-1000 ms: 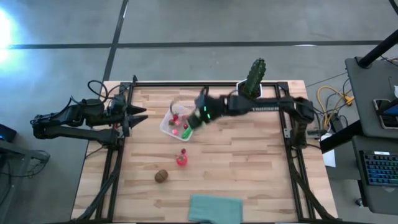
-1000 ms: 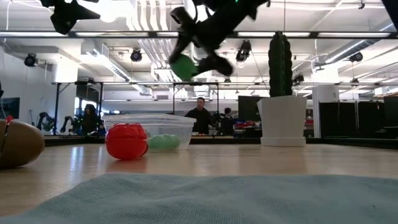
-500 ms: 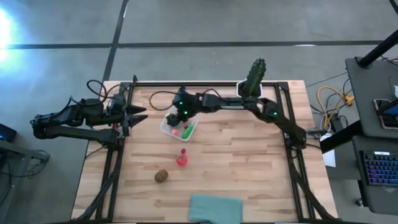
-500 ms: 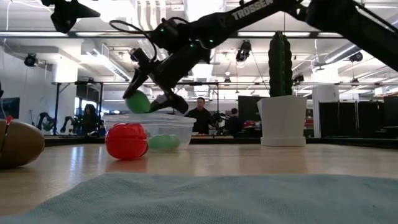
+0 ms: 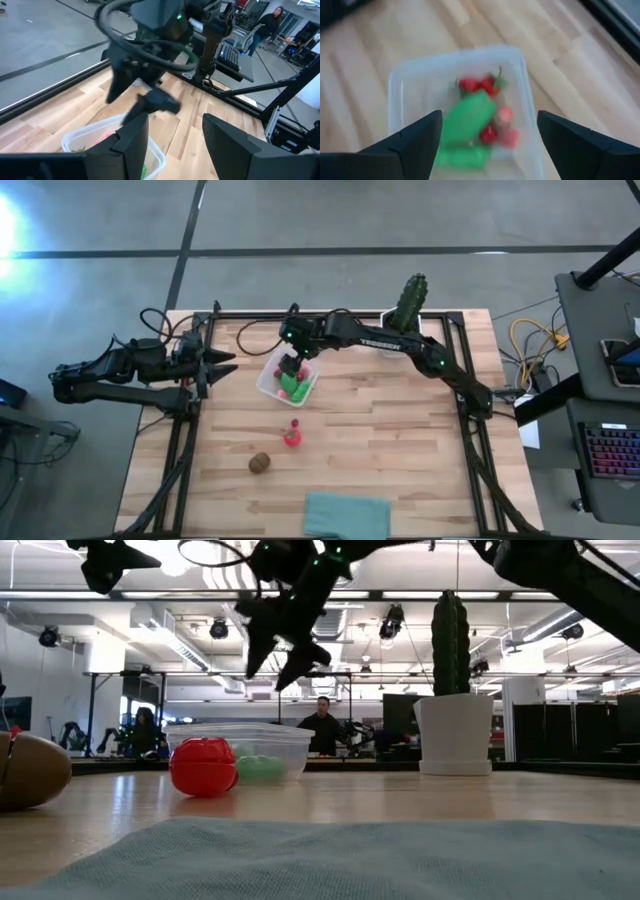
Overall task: Pick and placing Produce into tupperware
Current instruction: Put the red cherry into the transparent bin
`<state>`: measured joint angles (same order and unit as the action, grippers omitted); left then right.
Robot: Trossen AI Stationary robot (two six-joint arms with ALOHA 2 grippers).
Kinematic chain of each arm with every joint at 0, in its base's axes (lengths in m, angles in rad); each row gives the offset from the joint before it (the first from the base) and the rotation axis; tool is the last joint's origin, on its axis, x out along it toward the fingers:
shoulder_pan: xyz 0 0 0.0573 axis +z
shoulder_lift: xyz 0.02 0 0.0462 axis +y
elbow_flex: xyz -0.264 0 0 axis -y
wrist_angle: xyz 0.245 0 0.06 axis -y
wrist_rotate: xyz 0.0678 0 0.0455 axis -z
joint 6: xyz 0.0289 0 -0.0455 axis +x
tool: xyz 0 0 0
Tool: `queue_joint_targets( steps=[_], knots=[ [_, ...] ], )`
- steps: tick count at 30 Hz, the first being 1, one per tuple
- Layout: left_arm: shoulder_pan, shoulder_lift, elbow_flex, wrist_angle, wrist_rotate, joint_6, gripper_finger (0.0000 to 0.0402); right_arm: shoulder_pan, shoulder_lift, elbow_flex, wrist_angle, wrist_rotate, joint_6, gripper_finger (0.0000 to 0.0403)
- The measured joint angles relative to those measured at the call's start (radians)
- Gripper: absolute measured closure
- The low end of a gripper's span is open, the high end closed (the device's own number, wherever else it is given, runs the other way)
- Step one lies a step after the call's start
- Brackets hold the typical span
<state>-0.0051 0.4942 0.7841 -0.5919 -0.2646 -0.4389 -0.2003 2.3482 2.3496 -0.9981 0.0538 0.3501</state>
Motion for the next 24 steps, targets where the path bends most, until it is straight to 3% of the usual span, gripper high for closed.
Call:
queue_joint_targets(
  steps=[8, 12, 19, 24],
  knots=[
    [0.0, -0.013, 0.0, -0.002, 0.0, 0.0, 0.0229, 0.109, -0.017, -0.006, -0.329, -0.014, -0.095, 0.0093],
    [0.0, -0.024, 0.0, -0.059, 0.002, 0.0, 0.0229, 0.163, -0.017, -0.012, -0.32, -0.004, -0.1, 0.0101],
    [0.0, -0.022, -0.004, -0.308, 0.018, -0.094, 0.0229, 0.186, -0.016, -0.028, -0.299, -0.066, 0.096, 0.0112],
    [0.0, -0.019, -0.005, -0.379, 0.081, -0.1, 0.0229, 0.226, -0.016, -0.069, -0.295, -0.076, 0.04, 0.0112]
  ],
)
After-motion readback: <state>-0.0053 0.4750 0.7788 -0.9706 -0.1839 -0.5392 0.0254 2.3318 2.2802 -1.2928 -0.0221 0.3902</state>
